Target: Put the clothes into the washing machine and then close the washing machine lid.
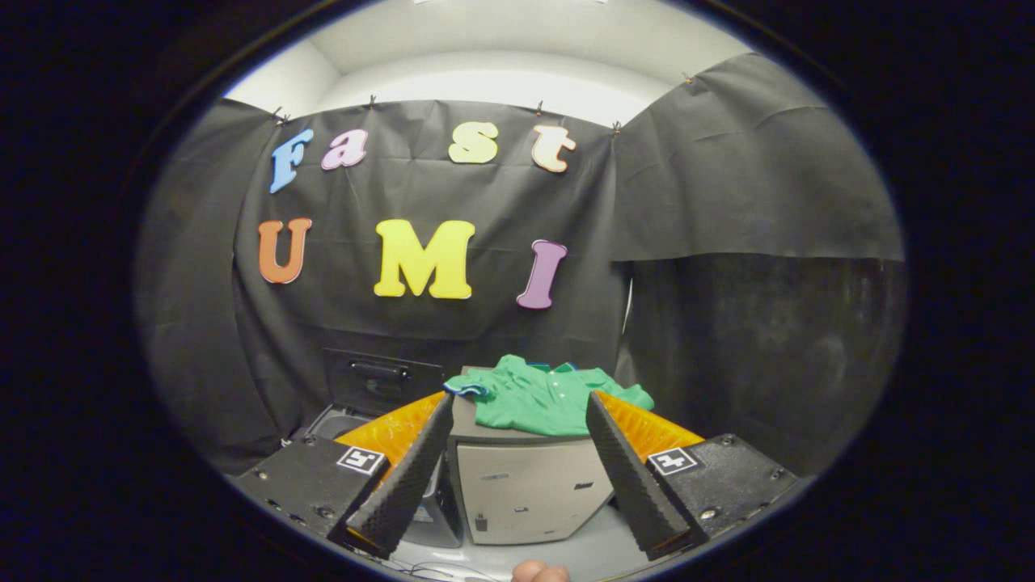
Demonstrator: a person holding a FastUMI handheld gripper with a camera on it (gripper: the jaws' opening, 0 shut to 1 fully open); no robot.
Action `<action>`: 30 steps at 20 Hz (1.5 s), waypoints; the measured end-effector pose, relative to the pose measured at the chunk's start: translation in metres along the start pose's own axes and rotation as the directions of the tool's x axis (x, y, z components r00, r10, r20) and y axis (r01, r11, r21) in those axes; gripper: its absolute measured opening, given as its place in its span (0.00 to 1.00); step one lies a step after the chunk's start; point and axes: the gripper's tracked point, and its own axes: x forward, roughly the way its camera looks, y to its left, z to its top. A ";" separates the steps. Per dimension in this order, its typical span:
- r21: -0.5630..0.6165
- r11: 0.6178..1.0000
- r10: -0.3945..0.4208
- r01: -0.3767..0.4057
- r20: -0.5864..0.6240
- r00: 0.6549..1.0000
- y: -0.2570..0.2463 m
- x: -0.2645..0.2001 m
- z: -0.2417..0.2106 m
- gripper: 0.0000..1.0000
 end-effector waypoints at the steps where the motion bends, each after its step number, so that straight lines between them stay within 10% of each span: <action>1: -0.005 1.000 0.005 -0.005 0.009 1.000 -0.005 0.016 0.005 1.00; 8: -0.099 0.995 0.013 -0.013 0.000 1.000 -0.053 0.151 0.025 1.00; 17: 0.010 0.993 0.115 -0.118 -0.335 0.935 -0.072 0.300 -0.055 1.00; 30: -0.009 0.990 0.111 -0.142 -0.579 0.808 -0.065 0.358 -0.130 1.00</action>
